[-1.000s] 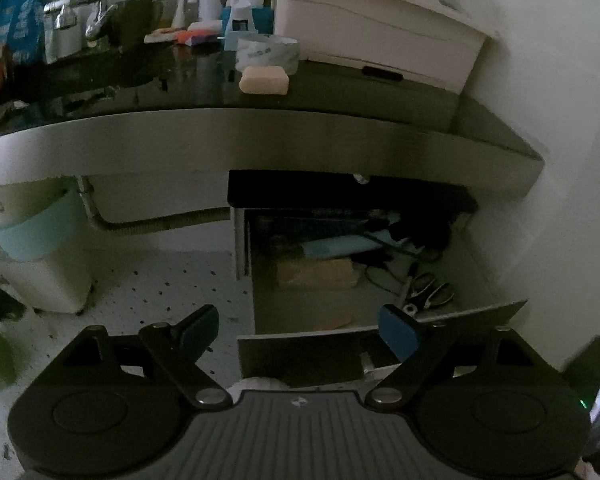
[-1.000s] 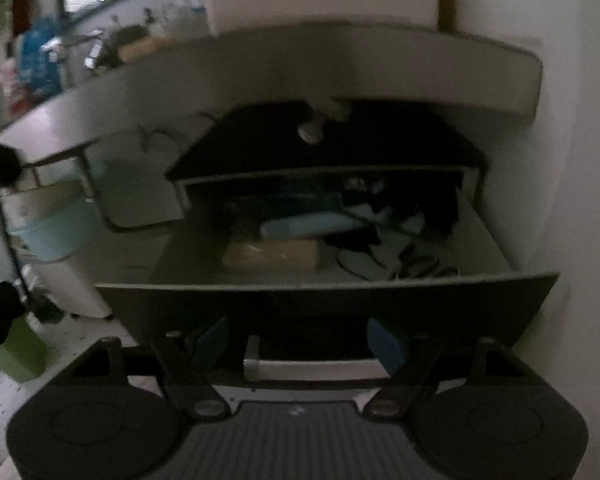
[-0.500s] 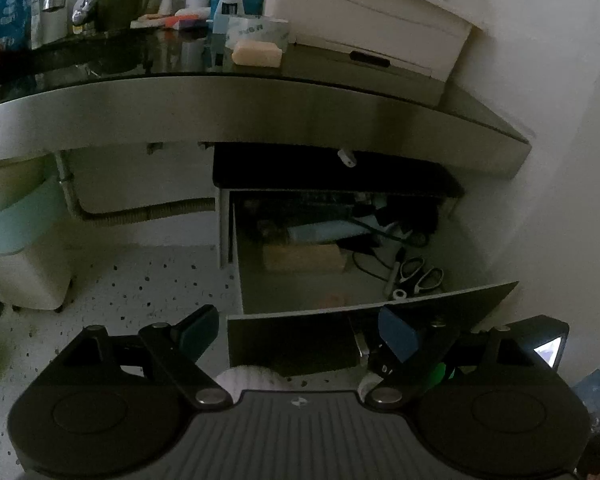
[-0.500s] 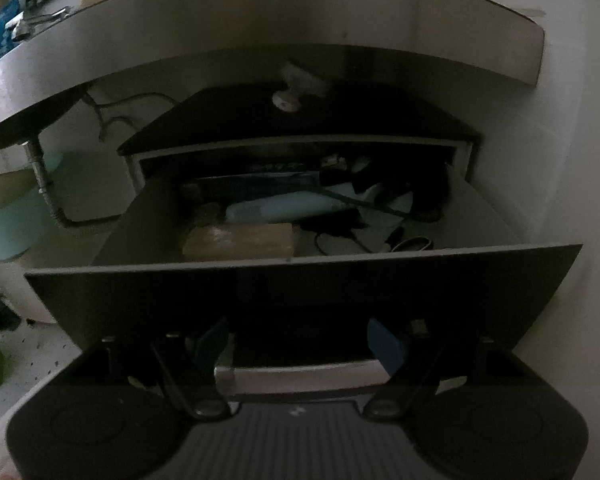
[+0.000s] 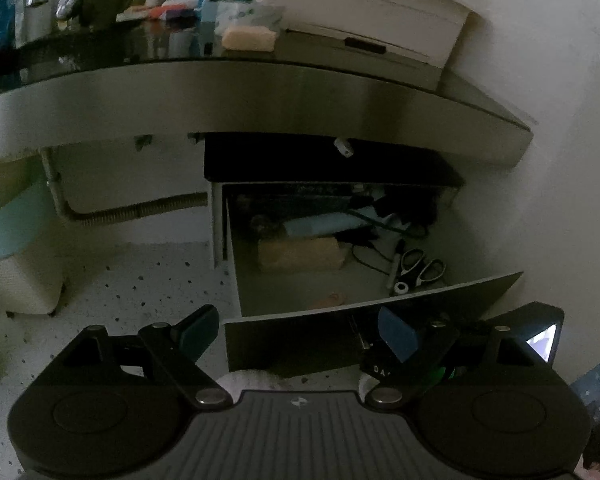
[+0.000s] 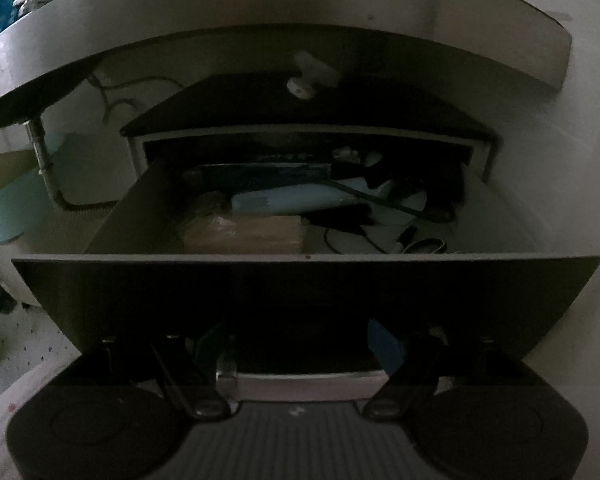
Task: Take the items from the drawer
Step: 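Push the black drawer shut with the right tool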
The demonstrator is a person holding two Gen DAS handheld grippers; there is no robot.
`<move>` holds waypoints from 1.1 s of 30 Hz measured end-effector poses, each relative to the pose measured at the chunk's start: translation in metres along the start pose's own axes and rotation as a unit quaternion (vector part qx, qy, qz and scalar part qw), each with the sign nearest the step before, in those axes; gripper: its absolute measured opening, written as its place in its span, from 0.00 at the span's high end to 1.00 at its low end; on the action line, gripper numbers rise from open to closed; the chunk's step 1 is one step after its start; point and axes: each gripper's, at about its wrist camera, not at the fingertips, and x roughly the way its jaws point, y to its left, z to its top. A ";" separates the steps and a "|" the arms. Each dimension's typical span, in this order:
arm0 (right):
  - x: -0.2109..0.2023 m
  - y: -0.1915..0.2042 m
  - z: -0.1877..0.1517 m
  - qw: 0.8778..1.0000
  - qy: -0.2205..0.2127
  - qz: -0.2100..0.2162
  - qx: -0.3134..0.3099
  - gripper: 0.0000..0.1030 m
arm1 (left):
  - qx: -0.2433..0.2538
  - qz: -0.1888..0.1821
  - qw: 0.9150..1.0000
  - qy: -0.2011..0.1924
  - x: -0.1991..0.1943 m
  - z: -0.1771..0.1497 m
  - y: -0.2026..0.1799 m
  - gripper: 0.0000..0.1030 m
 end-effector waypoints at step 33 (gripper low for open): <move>0.060 0.000 0.045 1.000 0.012 0.008 -0.012 0.24 | 0.013 0.008 1.000 -0.026 -0.016 0.003 -0.002 0.15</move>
